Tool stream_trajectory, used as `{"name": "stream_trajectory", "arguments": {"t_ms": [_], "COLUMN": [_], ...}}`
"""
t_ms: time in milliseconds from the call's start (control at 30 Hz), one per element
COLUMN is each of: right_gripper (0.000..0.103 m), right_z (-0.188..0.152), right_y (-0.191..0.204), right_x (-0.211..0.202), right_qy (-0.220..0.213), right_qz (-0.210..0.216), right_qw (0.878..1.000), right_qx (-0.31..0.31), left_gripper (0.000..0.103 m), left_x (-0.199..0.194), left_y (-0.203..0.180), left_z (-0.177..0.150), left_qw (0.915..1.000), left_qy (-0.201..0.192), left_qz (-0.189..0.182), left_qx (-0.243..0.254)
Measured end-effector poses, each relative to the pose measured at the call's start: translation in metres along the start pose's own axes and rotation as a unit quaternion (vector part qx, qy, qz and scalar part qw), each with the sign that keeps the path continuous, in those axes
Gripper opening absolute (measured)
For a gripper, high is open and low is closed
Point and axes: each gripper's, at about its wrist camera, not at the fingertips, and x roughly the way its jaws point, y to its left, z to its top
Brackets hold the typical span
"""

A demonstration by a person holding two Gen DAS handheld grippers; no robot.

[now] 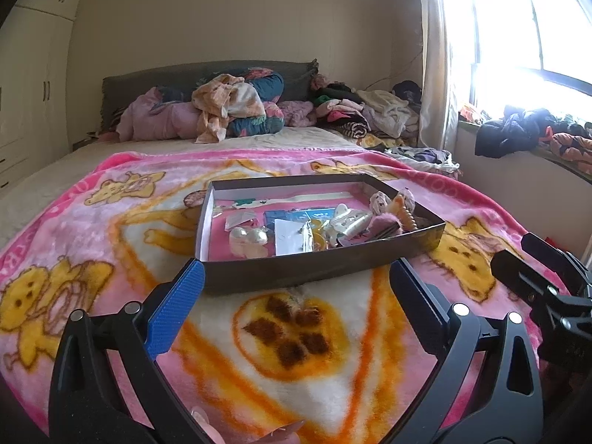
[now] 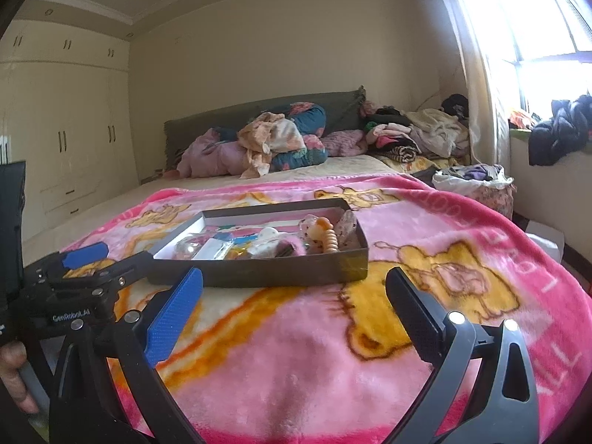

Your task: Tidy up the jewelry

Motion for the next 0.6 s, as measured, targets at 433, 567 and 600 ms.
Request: {"name": "stream_trajectory", "arguments": {"t_ms": [433,567,600], "right_gripper": [0.097,0.097,0.097], "right_z": [-0.0018,-0.0020,-0.0020], "right_y": [-0.0047,-0.0047,-0.0047], "right_x": [0.0023,0.0026,0.0026], "right_qy": [0.008,0.008,0.008], "right_qz": [-0.005,-0.004,-0.004], "right_qw": [1.000,1.000,1.000], "right_qx": [0.012,0.011,0.012], "left_gripper": [0.092,0.092,0.092], "left_x": [0.0031,0.0030,0.0031], "left_y": [0.0026,0.0025,0.0026], "left_z": [0.0000,-0.0001,0.0000], "left_qw": [0.9999,0.9999,0.9999], "left_qy": [0.008,0.008,0.008], "left_qz": [0.012,0.012,0.012], "left_qx": [-0.006,-0.005,-0.006]}}
